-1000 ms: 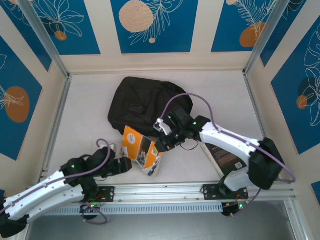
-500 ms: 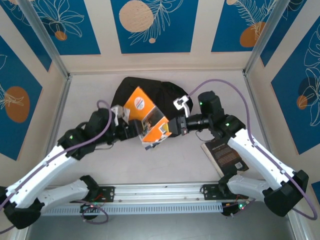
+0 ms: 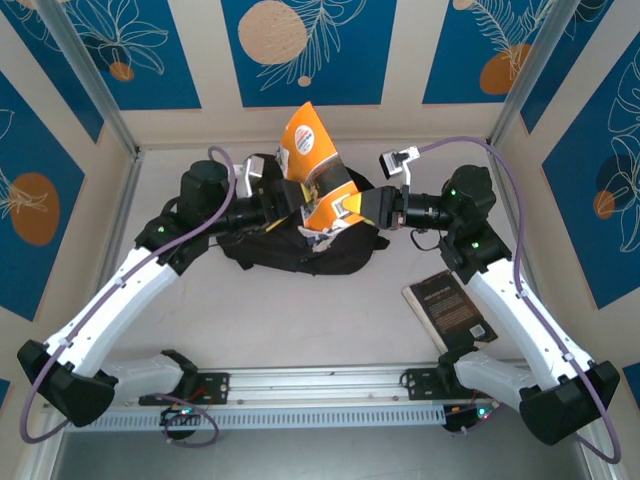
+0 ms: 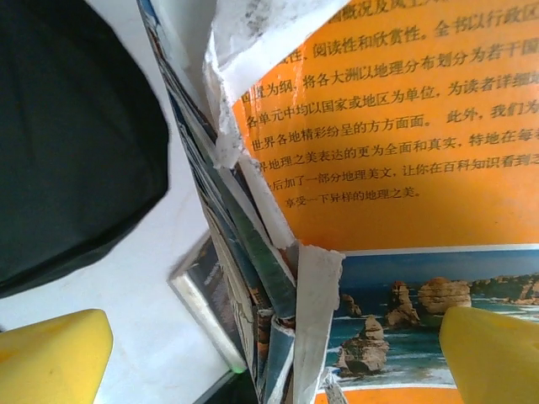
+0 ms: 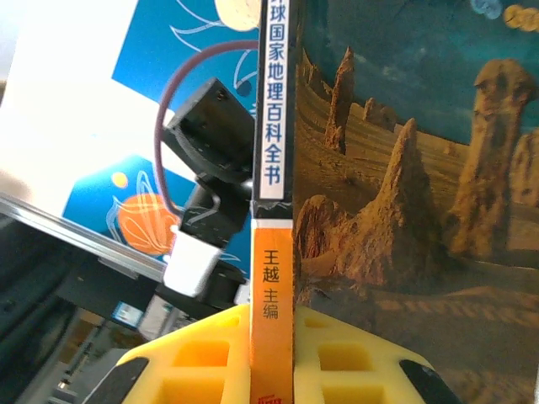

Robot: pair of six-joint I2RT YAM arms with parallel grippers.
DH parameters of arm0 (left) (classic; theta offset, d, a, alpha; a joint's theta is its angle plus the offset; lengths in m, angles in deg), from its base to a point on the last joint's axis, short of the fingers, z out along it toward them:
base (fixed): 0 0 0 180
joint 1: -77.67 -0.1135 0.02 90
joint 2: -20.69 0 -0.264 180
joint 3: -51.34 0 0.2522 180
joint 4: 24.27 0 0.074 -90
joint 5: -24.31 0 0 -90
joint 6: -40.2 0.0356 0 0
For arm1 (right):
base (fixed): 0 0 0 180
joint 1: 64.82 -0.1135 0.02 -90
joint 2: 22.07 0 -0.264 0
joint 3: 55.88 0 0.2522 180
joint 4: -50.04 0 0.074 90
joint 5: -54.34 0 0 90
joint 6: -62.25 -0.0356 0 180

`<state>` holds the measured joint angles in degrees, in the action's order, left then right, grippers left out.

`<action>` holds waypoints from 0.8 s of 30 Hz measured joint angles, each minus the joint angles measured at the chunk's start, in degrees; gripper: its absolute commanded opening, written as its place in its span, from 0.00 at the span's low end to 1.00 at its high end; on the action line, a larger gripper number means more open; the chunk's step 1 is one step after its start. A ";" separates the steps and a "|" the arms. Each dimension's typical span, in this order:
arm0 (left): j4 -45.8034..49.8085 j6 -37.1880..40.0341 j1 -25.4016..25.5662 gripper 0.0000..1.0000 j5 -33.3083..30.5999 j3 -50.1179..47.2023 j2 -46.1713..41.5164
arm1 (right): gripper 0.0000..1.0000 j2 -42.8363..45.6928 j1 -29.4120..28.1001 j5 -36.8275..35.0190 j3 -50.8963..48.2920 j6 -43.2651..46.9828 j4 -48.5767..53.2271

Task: Pack the student bag
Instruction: Rotate the book.

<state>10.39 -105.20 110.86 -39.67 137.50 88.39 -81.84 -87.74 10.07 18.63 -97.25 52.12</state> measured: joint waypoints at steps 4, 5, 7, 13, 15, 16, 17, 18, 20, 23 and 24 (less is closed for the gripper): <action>-5.25 -2.43 -0.09 1.00 3.15 -0.02 0.42 | 0.00 0.44 1.57 -0.48 -0.94 -7.63 -5.79; -6.56 -2.91 -0.09 1.00 3.80 0.00 0.42 | 0.00 0.70 1.92 -0.70 -1.29 -9.18 -7.06; -9.77 -4.37 -0.09 1.00 5.14 0.00 0.42 | 0.00 1.42 2.60 -1.25 -2.16 -12.31 -9.16; -18.27 -8.28 -0.07 0.99 6.91 0.00 0.42 | 0.00 2.58 3.85 -3.61 -6.16 -22.36 -17.16; -20.87 -10.16 -0.09 1.00 6.88 -0.09 0.52 | 0.00 2.43 4.09 -5.14 -7.26 -26.05 -20.11; -22.69 -11.15 -0.07 1.00 6.86 -0.13 0.70 | 0.00 2.27 4.11 -5.81 -7.58 -27.74 -21.53; -24.02 -12.00 -0.07 1.00 6.78 -0.13 0.94 | 0.00 2.08 4.15 -6.43 -7.72 -29.22 -22.67; -25.59 -13.14 -0.09 1.00 6.75 -0.13 1.36 | 0.00 1.84 4.20 -6.97 -7.76 -30.58 -23.80; -28.02 -14.71 -0.07 0.98 6.75 -0.13 2.40 | 0.00 1.75 4.20 -7.74 -7.76 -32.41 -25.03; -30.10 -16.57 -0.07 0.94 6.75 -0.13 4.17 | 0.00 1.79 4.20 -8.04 -7.74 -33.64 -25.64; -30.47 -17.07 -0.07 0.92 6.78 -0.13 4.61 | 0.00 1.81 4.20 -8.02 -7.74 -33.86 -25.59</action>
<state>-20.07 -122.27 110.79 -32.89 137.37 93.00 -80.03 -83.54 2.05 10.89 -131.10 26.52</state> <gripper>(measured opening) 0.950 0.121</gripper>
